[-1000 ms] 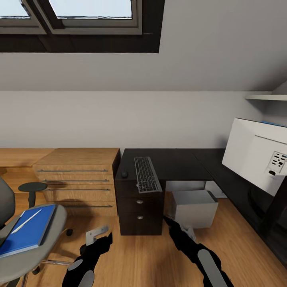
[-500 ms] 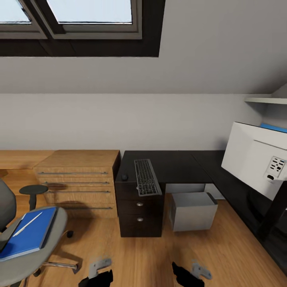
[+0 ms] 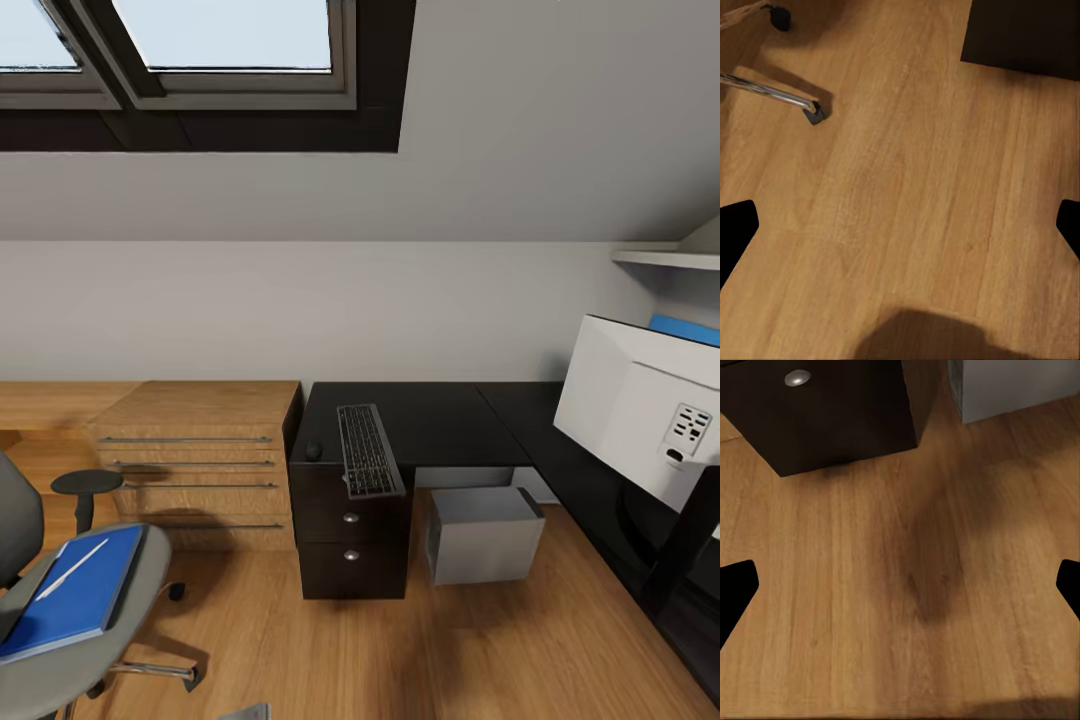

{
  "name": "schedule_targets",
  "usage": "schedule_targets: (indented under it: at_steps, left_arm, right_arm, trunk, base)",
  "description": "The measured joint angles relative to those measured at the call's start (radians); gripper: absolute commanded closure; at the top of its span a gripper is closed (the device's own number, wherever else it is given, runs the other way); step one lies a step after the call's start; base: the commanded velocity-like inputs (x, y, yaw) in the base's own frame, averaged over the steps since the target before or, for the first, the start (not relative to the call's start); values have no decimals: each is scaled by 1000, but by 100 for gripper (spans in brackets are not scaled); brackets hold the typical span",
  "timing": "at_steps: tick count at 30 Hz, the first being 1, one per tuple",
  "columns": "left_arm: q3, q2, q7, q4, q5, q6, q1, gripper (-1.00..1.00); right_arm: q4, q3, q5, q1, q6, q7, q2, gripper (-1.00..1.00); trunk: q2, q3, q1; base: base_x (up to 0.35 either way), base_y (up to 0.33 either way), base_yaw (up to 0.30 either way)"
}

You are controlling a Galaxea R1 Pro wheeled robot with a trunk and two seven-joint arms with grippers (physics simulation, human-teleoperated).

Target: In the bedroom, organize the workspace by keeping the computer under the desk, ensuring the monitor is on the desk, placing the keyboard on the desk next to the monitor, placing the mouse on the desk next to the keyboard, moving the folder from the swivel chair onto the desk next to the mouse, stacking the notebook on top of the folder with the pen on top of the notebook, and positioning the swivel chair next to the desk.

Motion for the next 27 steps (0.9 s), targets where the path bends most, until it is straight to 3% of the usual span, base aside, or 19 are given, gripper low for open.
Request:
schedule_targets:
  at_steps: [7,15,27]
  left_arm:
    - [2,0,2,18,3,-27,0,-100]
    - [3,-4,8,41,4,-30,0,-100]
    - [6,-4,9,43,6,-31,0,-100]
  right_arm:
    - [5,5,16,0,-6,0,-1,-100]
    - [8,7,17,0,-64,-1,3,-100]
    - [12,9,16,0,-78,0,4,-100]
  trunk:
    - [49,22,-27]
    - [105,47,-57]
    - [189,85,-103]
  base:
    - [0,0,0]
    - [-248,-174,0]
    - [-279,-235,0]
